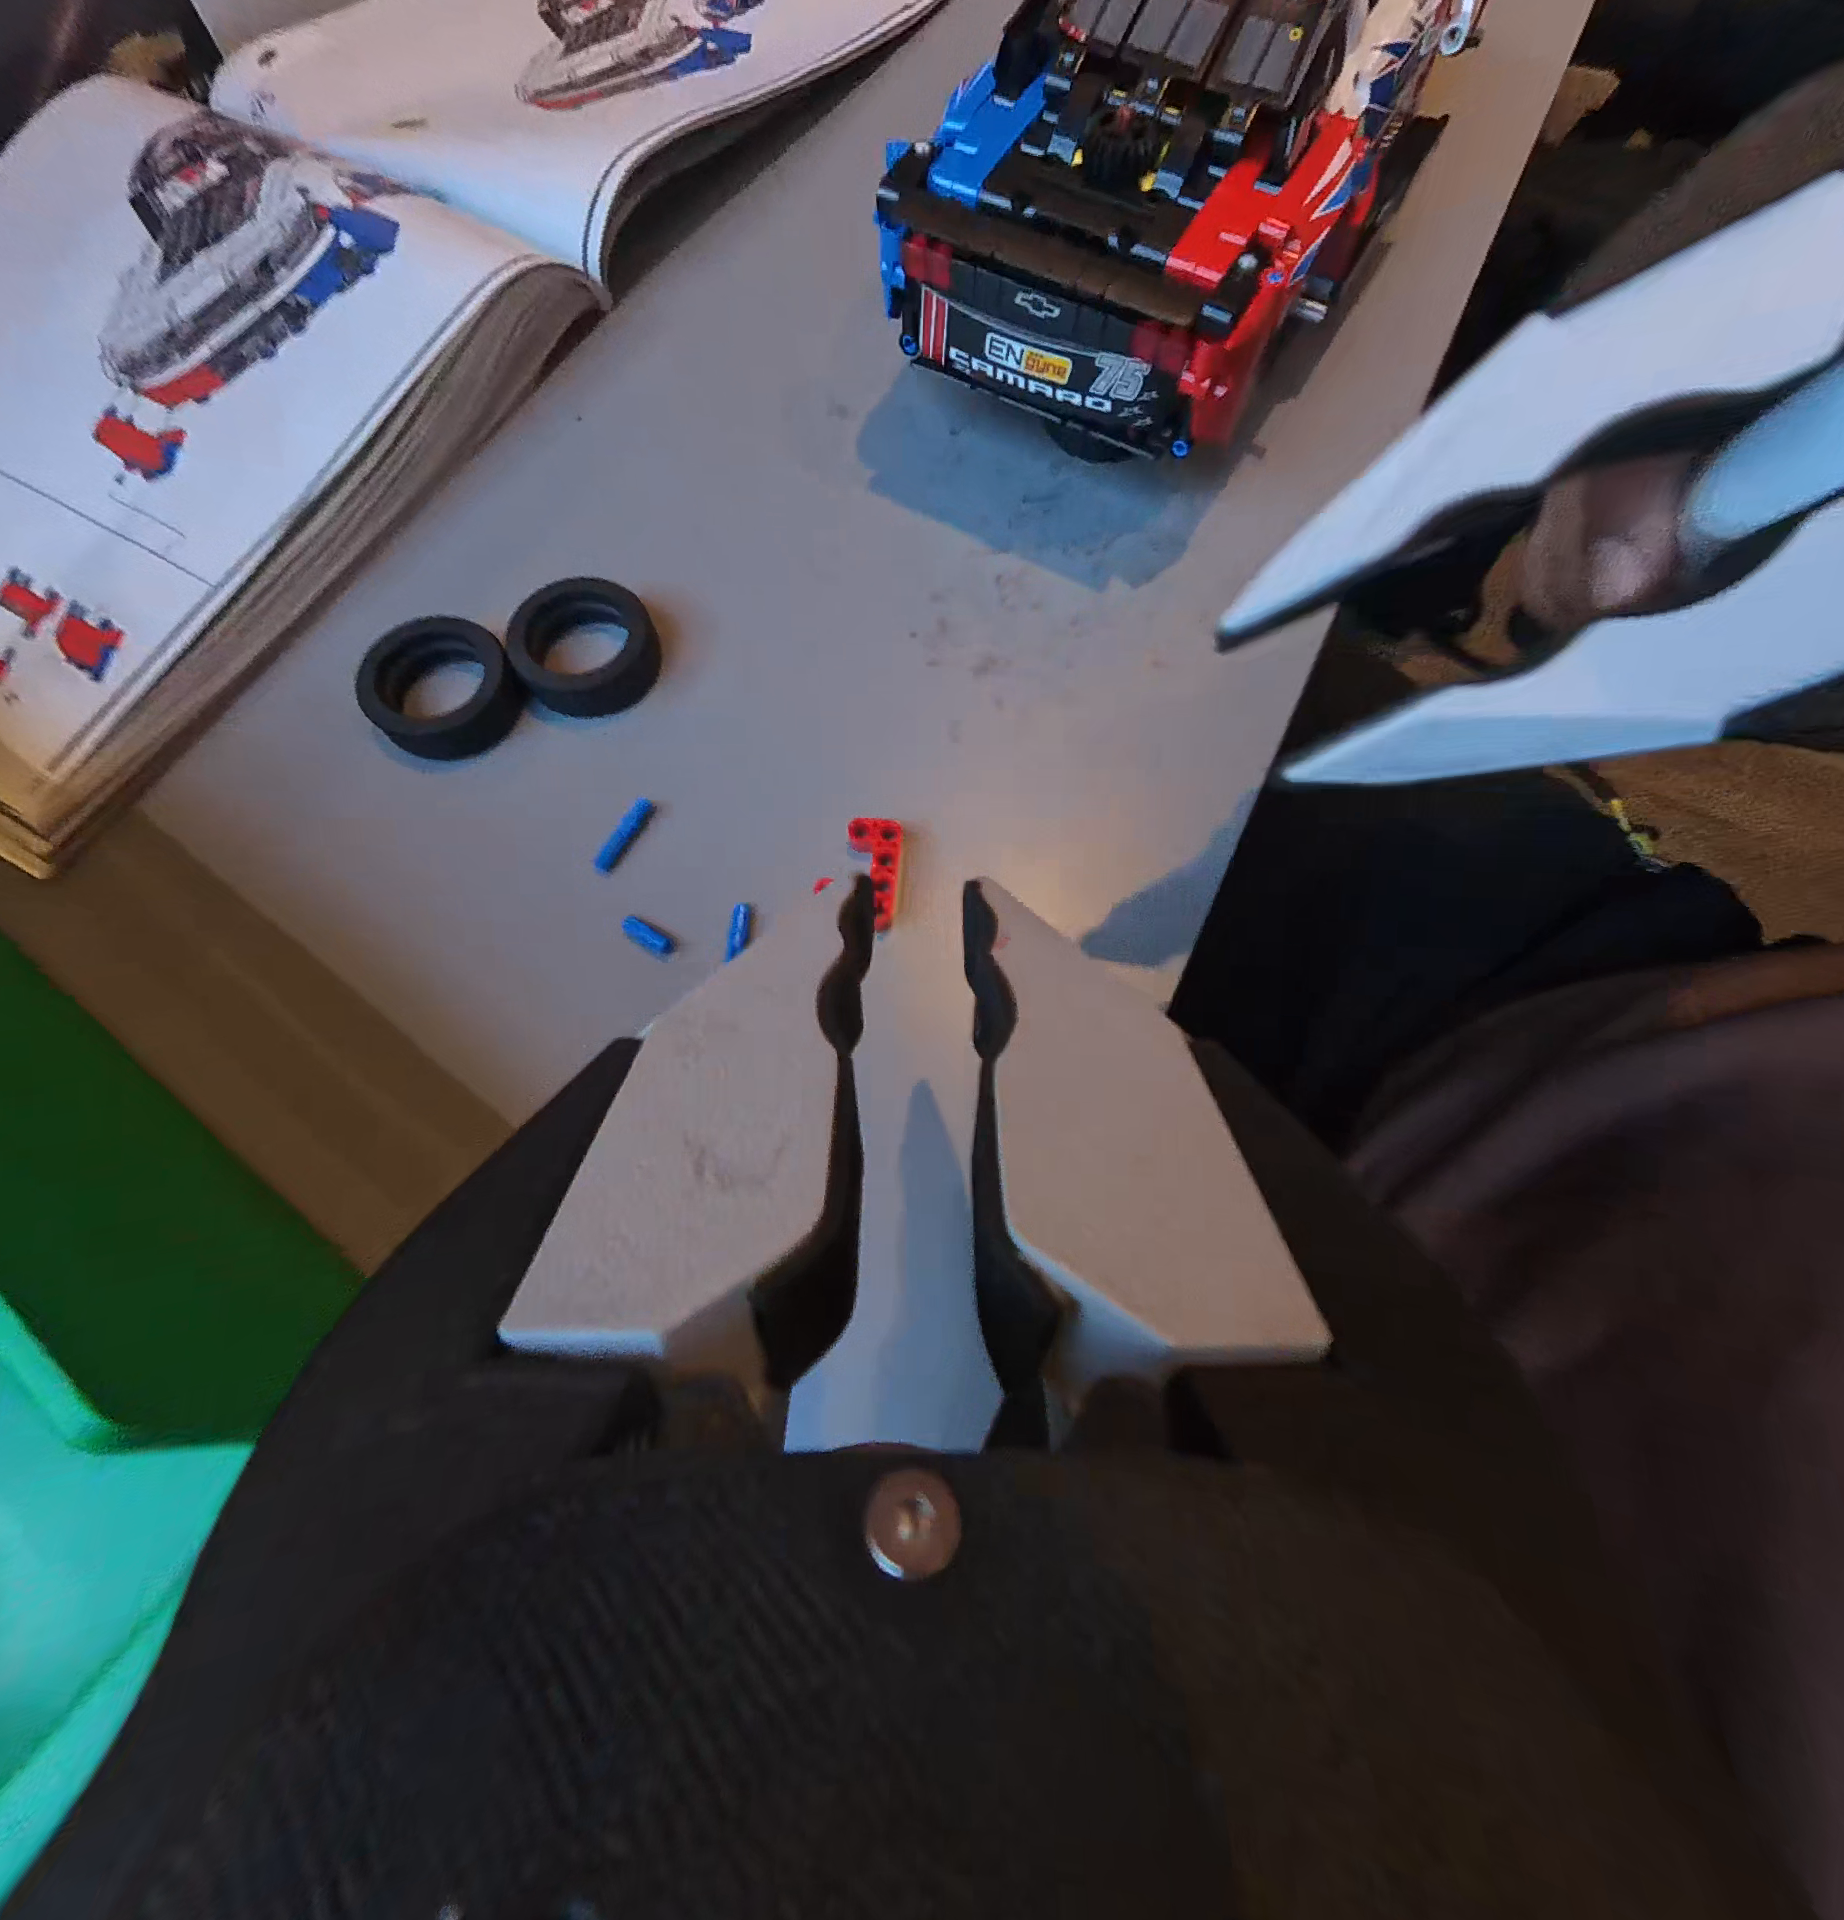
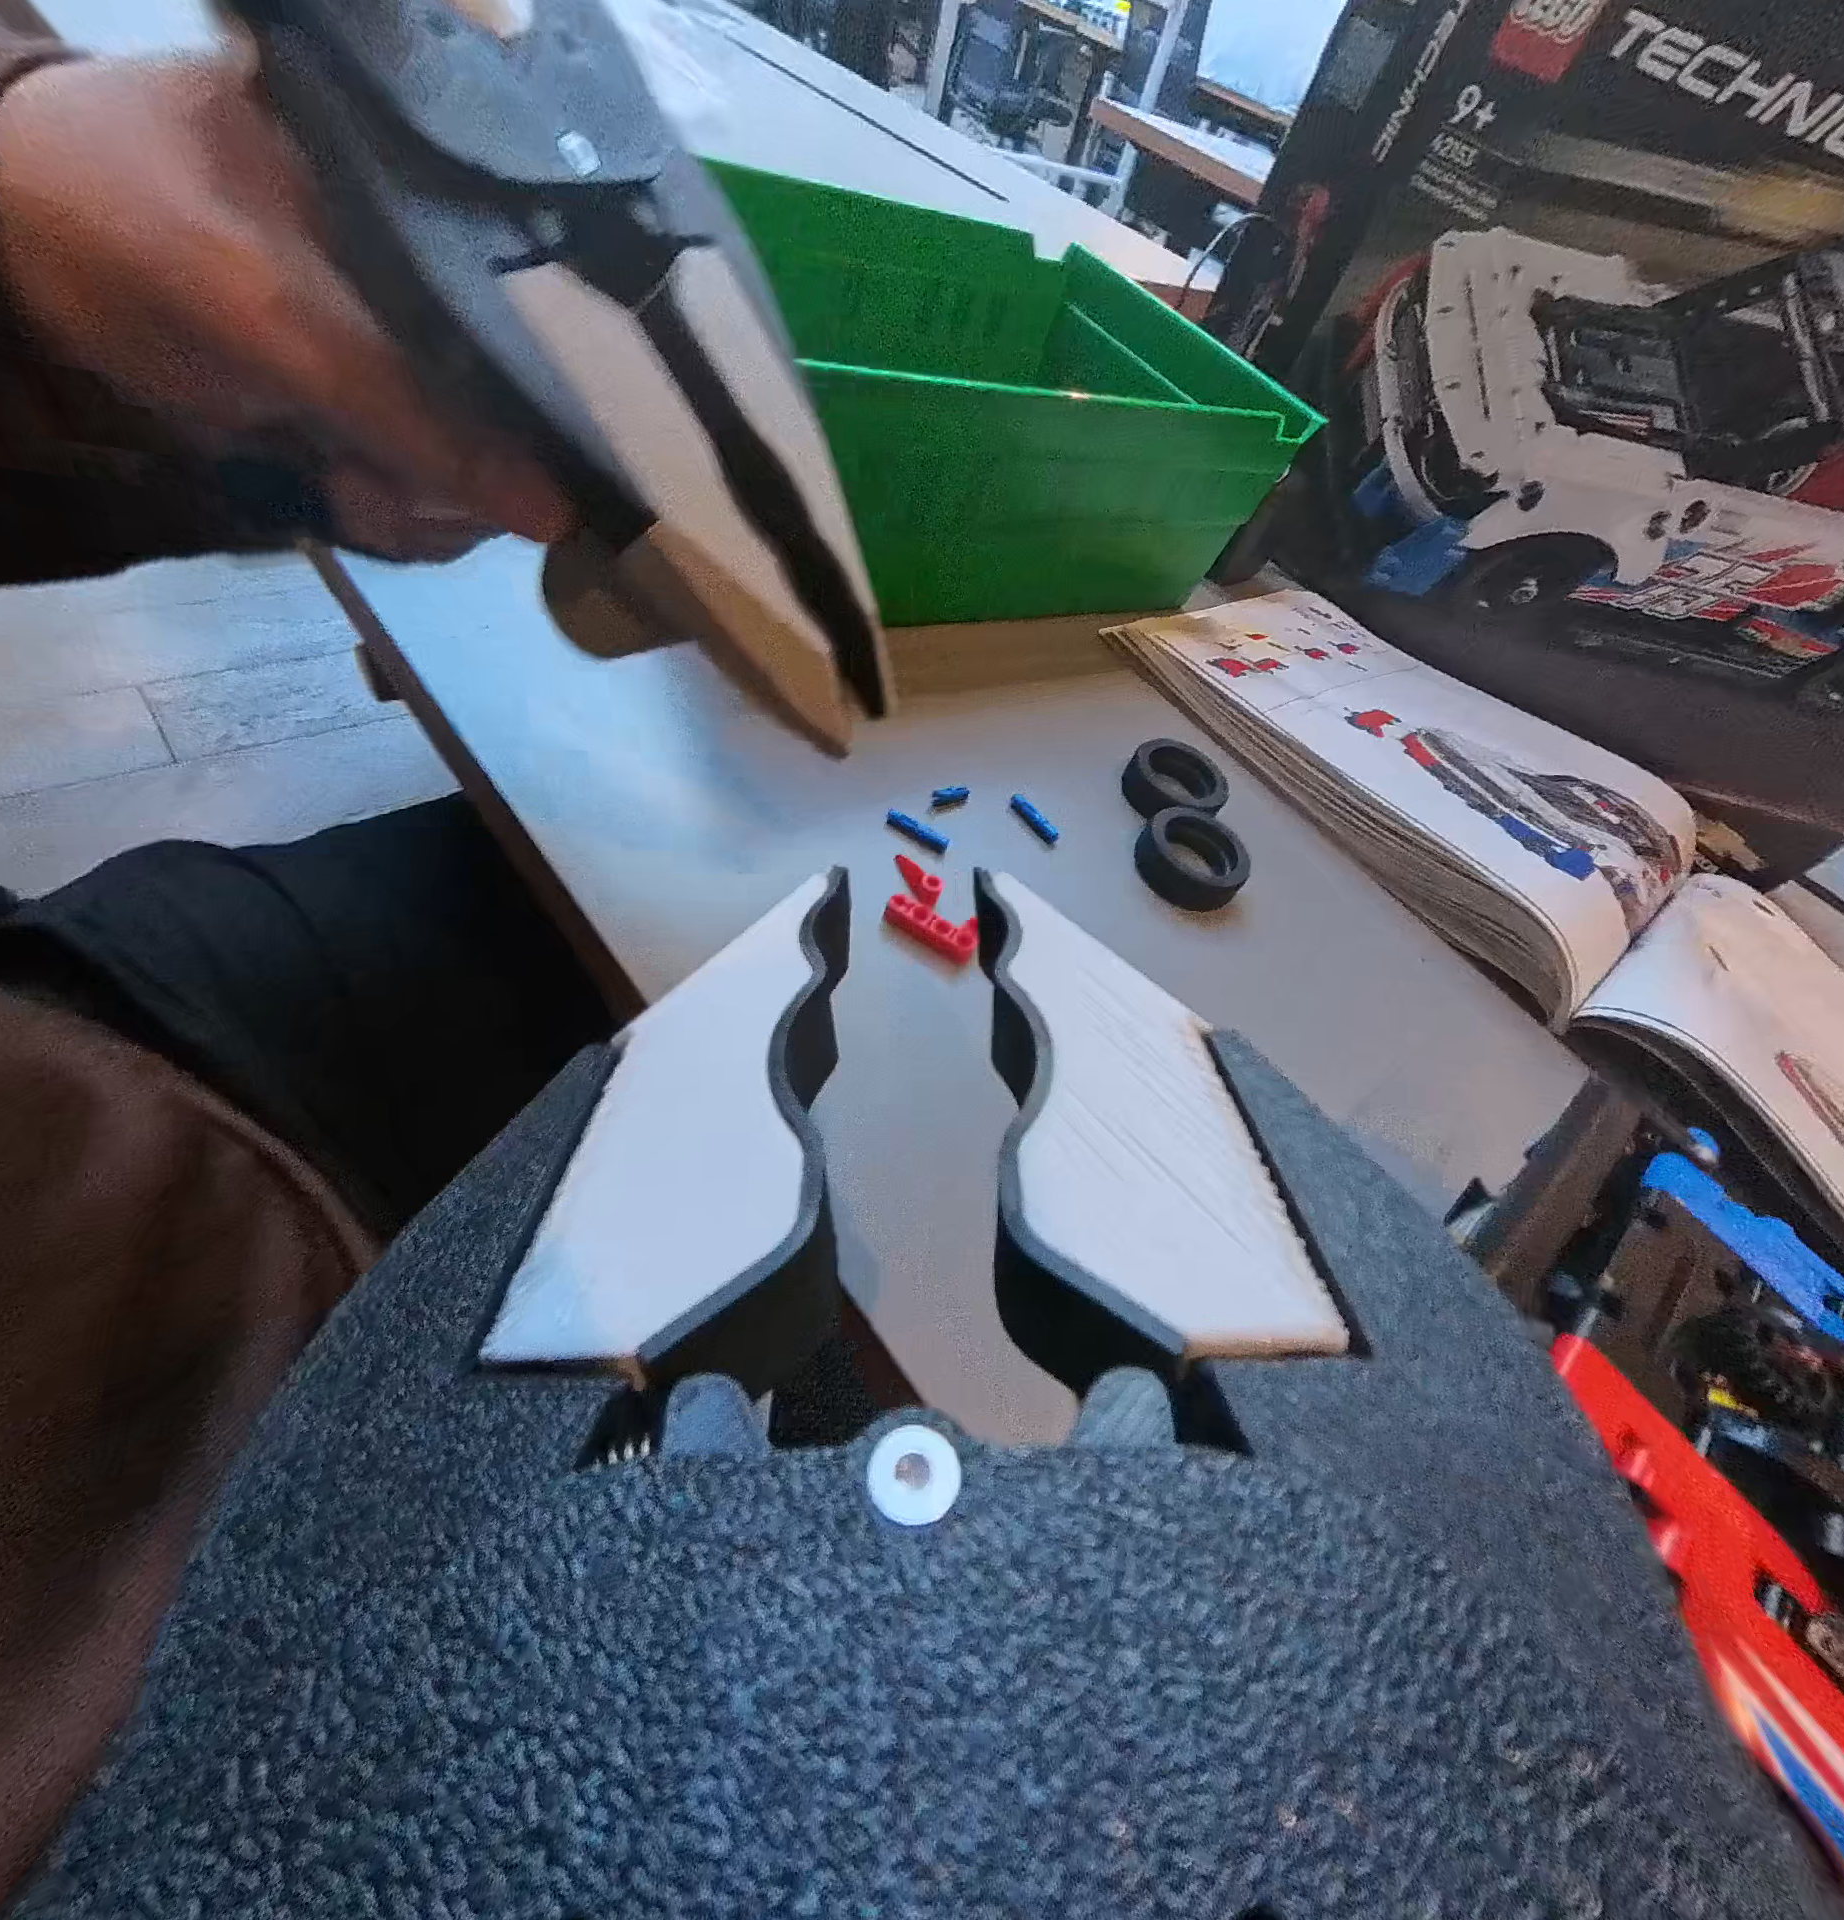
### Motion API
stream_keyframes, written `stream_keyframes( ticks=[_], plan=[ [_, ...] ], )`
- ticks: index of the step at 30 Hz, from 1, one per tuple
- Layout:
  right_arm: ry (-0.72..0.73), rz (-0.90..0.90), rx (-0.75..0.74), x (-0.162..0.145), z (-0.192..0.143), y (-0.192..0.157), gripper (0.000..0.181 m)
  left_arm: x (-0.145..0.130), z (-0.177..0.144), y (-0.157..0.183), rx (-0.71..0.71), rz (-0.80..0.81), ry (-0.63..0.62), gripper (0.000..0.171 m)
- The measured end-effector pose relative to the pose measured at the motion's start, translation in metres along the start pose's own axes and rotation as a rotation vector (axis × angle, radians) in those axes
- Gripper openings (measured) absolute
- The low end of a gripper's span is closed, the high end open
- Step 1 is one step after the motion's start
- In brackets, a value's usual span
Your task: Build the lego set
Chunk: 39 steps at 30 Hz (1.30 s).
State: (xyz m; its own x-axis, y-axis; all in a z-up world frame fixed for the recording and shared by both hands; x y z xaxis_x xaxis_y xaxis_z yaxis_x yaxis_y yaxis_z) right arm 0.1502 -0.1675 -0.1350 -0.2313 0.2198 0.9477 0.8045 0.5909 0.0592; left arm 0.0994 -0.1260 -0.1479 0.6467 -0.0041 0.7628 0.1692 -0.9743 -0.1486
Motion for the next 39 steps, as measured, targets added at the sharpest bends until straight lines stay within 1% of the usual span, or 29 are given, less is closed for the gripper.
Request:
stream_keyframes(
  ticks=[3, 6, 10, 15, 20, 27, 31, 37, 39],
  plan=[
    [-0.012, -0.011, -0.005, 0.002, 0.016, 0.003, 0.023, -0.012, 0.005, 0.010, -0.027, -0.039, 0.006, 0.014],
    [-0.015, -0.003, 0.005, 0.002, 0.029, 0.003, 0.023, -0.026, 0.011, 0.017, -0.033, -0.048, -0.023, 0.014],
    [-0.026, 0.004, 0.015, -0.006, 0.036, 0.003, 0.024, -0.036, 0.011, 0.018, -0.034, -0.063, -0.036, 0.014],
    [-0.076, 0.016, 0.031, -0.027, 0.039, 0.000, 0.024, -0.042, 0.011, 0.017, -0.036, -0.079, -0.024, 0.013],
    [-0.116, 0.021, 0.060, -0.041, 0.045, -0.007, 0.024, -0.045, 0.017, 0.019, -0.044, -0.077, -0.032, 0.013],
    [-0.137, 0.018, 0.086, -0.050, 0.048, -0.013, 0.024, -0.049, 0.020, 0.022, -0.052, -0.076, -0.035, 0.012],
    [-0.145, 0.046, 0.099, -0.054, 0.049, -0.013, 0.024, -0.054, 0.021, 0.023, -0.051, -0.087, -0.027, 0.012],
    [-0.154, 0.060, 0.116, -0.059, 0.052, -0.018, 0.025, -0.061, 0.021, 0.022, -0.056, -0.105, -0.003, 0.011],
    [-0.149, 0.060, 0.123, -0.059, 0.052, -0.020, 0.027, -0.060, 0.020, 0.022, -0.061, -0.106, 0.022, 0.011]
  ],
)
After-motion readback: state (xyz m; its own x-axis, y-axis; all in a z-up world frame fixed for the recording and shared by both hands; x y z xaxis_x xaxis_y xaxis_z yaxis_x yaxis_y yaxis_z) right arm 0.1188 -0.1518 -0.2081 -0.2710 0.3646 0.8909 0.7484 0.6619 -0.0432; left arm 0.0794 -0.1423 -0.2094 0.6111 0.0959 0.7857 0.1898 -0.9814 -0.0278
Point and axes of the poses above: each gripper's, where its closed fingertips meet, z out along the fingers, x out of its top, y = z × x across the jaws, the point moved 1 cm from there along -z, back along the fingers, and after that the axes turned 12 degrees about z, right-handed, at the moved point
